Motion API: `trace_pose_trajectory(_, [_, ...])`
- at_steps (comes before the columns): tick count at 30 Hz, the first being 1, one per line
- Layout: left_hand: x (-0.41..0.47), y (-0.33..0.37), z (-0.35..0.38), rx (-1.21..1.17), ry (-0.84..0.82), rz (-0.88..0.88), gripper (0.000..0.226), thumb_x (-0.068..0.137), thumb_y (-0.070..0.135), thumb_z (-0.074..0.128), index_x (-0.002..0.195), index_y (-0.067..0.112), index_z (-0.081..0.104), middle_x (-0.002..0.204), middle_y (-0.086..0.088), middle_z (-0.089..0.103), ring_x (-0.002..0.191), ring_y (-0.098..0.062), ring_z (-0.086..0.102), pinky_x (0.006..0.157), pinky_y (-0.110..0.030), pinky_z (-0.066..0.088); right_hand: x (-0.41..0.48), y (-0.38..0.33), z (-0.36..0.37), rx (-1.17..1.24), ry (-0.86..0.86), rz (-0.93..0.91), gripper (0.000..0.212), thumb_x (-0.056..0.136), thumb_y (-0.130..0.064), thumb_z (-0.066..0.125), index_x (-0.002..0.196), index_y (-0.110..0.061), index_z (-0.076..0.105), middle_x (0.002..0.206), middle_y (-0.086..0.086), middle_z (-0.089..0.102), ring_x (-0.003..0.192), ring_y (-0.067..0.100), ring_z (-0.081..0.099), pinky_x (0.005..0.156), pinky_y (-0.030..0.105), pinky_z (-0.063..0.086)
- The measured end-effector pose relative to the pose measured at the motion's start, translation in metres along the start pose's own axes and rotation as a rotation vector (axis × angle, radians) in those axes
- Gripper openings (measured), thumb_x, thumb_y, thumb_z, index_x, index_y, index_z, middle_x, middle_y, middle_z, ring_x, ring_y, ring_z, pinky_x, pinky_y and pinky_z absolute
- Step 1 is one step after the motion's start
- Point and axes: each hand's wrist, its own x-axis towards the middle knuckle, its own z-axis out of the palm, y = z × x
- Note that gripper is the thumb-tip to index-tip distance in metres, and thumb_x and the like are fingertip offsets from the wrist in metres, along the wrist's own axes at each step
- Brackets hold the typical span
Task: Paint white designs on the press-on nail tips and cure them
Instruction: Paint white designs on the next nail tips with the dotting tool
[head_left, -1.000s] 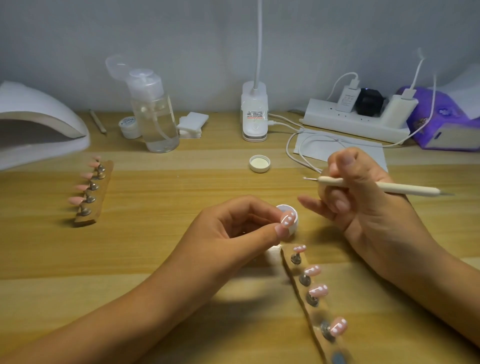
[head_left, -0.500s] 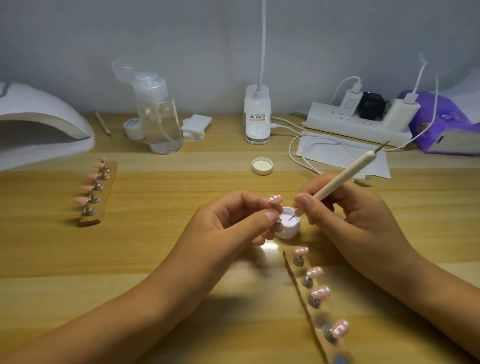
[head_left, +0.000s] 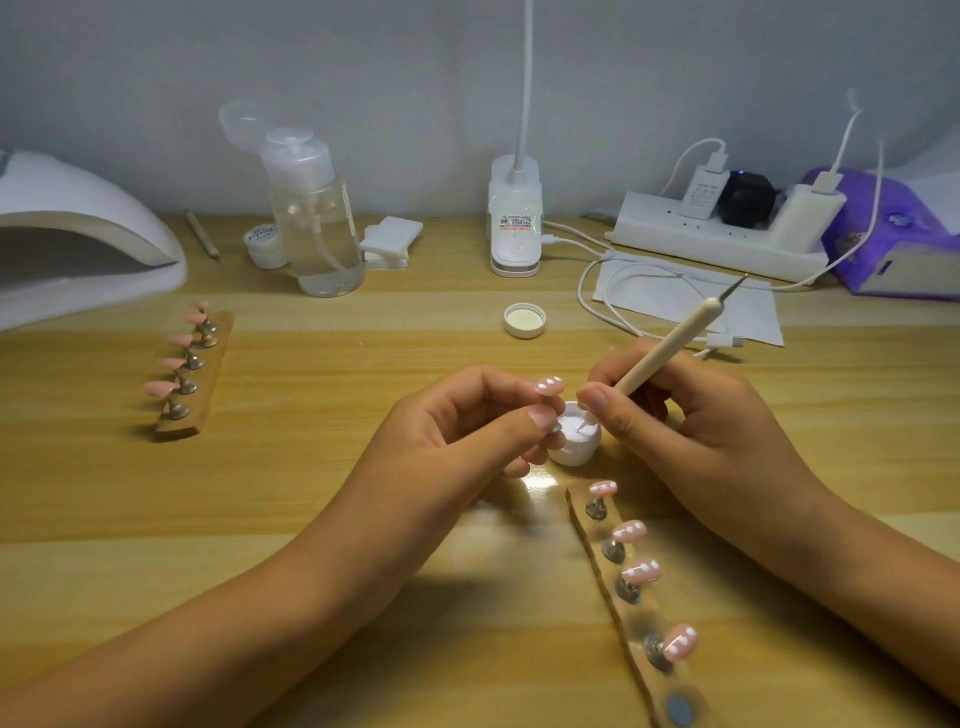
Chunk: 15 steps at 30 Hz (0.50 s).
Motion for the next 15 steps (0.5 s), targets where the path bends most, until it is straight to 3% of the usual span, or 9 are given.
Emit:
trace_pose_trajectory(7, [0.000,0.000,0.000,0.002,-0.020,0.009,0.013,0.077,0.018,0.068,0.081,0.029,0.074,0.080,0.005,0.072,0.072,-0.005,0.064,0.065,-0.013,0.049,0.000,-0.004,0.000,0.136,0.077,0.014,0.013,0.092,-0.034,0.061,0.089,-0.022,0.060,0.076,-0.006,0.061,0.069,0.015,0.056,0.064,0.022,0.046])
trace_pose_trajectory(10, [0.000,0.000,0.001,-0.007,-0.043,0.024,0.010,0.076,0.018,0.069,0.082,0.023,0.075,0.076,0.004,0.071,0.069,-0.004,0.062,0.063,-0.013,0.048,0.001,-0.007,-0.002,0.358,0.183,0.058,0.012,0.088,-0.026,0.065,0.088,-0.017,0.058,0.073,-0.002,0.062,0.070,0.009,0.059,0.070,0.019,0.049])
trace_pose_trajectory(13, [0.000,0.000,0.001,-0.015,-0.060,0.024,0.007,0.075,0.016,0.070,0.079,0.020,0.074,0.075,0.004,0.071,0.069,-0.003,0.063,0.064,-0.011,0.048,0.002,-0.010,-0.006,0.586,0.269,0.138,0.018,0.077,-0.024,0.076,0.079,-0.023,0.059,0.070,-0.006,0.060,0.071,0.008,0.058,0.077,0.025,0.052])
trace_pose_trajectory(15, [-0.001,0.000,0.001,-0.004,-0.081,0.025,0.005,0.076,0.014,0.072,0.079,0.018,0.074,0.077,0.005,0.072,0.072,-0.003,0.065,0.066,-0.011,0.048,0.002,-0.011,-0.007,0.744,0.243,0.184,0.018,0.075,-0.021,0.074,0.068,-0.025,0.057,0.066,-0.004,0.057,0.066,0.008,0.056,0.080,0.030,0.054])
